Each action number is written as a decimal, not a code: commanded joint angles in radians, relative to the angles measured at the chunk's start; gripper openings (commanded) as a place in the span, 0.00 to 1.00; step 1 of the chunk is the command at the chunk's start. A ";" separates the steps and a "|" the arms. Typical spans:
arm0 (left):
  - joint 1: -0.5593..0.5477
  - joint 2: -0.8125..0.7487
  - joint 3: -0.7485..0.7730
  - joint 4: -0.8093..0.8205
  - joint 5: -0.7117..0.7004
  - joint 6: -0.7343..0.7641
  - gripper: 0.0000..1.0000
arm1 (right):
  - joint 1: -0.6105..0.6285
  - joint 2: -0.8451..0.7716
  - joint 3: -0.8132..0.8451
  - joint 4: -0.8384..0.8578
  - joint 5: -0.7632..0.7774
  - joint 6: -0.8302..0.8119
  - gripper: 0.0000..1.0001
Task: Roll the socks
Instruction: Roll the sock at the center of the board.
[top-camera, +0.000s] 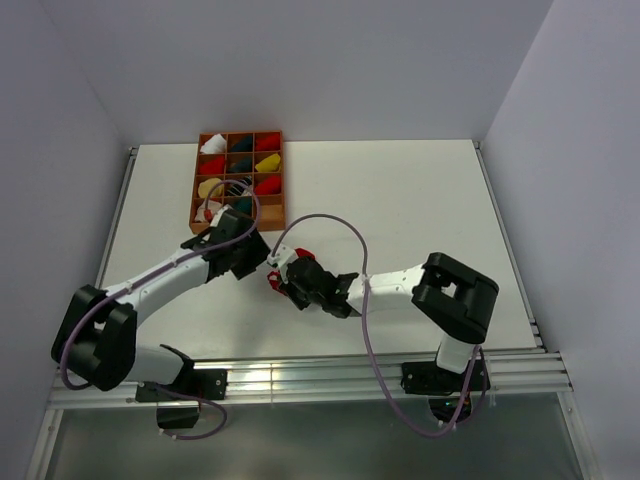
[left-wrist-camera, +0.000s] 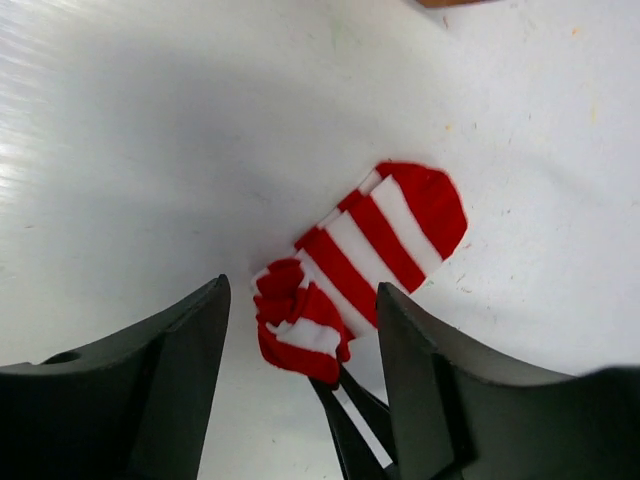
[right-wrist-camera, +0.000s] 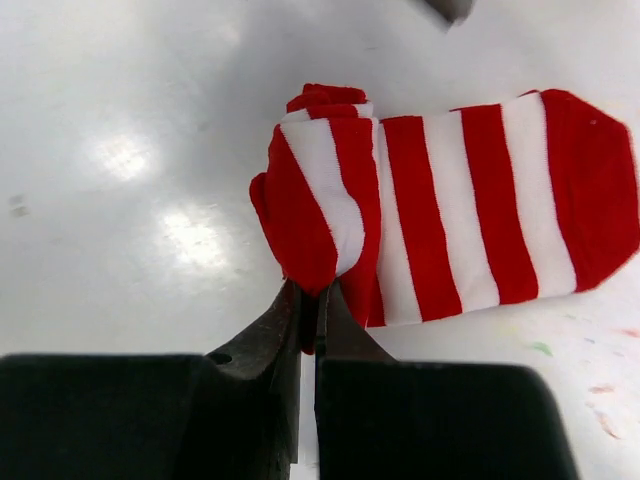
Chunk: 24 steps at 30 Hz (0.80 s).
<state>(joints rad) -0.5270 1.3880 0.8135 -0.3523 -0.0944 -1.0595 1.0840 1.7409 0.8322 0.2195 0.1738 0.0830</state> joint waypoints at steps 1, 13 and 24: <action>0.022 -0.079 -0.030 0.035 -0.013 -0.016 0.67 | -0.036 -0.015 0.019 -0.143 -0.238 0.061 0.00; 0.032 -0.286 -0.233 0.139 0.010 -0.045 0.70 | -0.265 0.172 0.123 -0.138 -0.801 0.234 0.00; 0.016 -0.277 -0.336 0.257 0.059 -0.068 0.70 | -0.384 0.385 0.202 -0.084 -1.059 0.394 0.00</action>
<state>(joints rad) -0.5030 1.0920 0.4816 -0.1692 -0.0498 -1.1194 0.6964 2.0491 1.0340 0.2558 -0.9024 0.4637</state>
